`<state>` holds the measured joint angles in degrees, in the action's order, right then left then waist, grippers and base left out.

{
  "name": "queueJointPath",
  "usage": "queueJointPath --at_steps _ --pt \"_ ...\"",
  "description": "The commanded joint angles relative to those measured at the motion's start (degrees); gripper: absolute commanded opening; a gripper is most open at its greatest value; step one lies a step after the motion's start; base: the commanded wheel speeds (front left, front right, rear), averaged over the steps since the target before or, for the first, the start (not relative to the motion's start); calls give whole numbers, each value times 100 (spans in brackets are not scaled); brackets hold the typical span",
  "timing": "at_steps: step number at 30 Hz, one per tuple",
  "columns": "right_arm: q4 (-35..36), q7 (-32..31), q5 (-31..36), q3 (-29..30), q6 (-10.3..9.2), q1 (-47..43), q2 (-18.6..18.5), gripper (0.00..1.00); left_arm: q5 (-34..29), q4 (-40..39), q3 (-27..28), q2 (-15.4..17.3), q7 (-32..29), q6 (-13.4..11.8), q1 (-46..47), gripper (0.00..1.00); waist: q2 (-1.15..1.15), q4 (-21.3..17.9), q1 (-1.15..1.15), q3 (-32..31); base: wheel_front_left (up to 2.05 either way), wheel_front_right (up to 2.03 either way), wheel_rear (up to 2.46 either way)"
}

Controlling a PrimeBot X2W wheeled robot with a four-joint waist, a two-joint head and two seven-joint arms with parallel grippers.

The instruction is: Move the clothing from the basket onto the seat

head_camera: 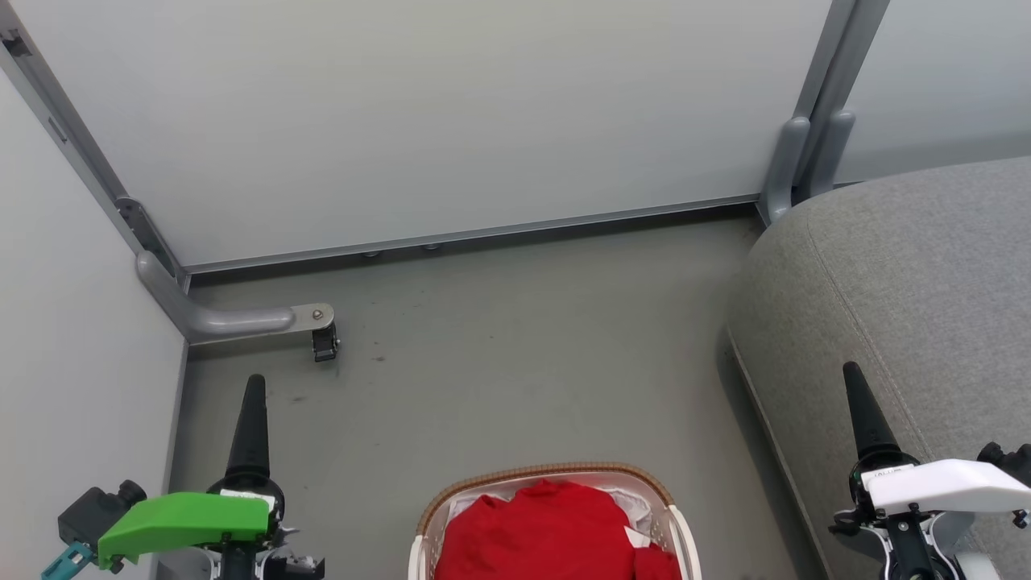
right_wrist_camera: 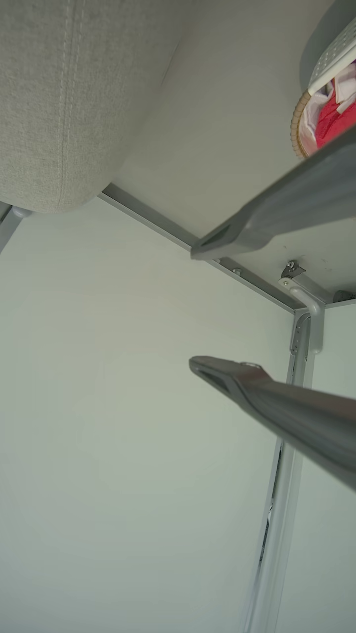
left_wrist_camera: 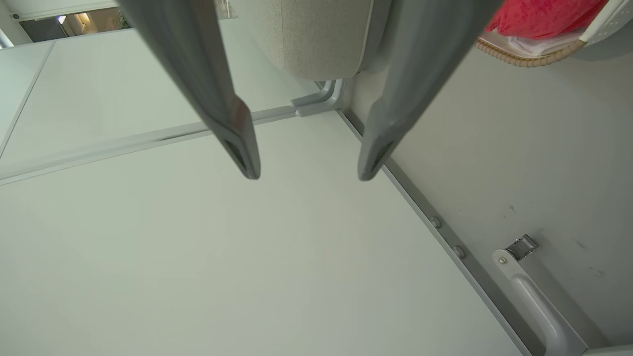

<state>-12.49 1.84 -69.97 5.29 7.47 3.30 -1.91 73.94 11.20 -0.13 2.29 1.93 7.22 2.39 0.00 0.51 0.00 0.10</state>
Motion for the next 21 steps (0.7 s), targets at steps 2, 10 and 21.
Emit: queueJointPath --at_steps 2,10,21 --pt "175 89 330 15 1 40 -55 100 -364 -140 -38 36 83 15 96 100 0 8 0 0 0 0 0" --pt "384 248 1172 -30 1 24 -61 100 -1245 -299 -207 41 240 -111 79 100 0 26 0 4 0 0 0" --pt "349 450 2181 -195 2 -98 -71 100 -2201 -346 -395 47 437 -280 -98 100 0 33 0 -7 0 0 0"
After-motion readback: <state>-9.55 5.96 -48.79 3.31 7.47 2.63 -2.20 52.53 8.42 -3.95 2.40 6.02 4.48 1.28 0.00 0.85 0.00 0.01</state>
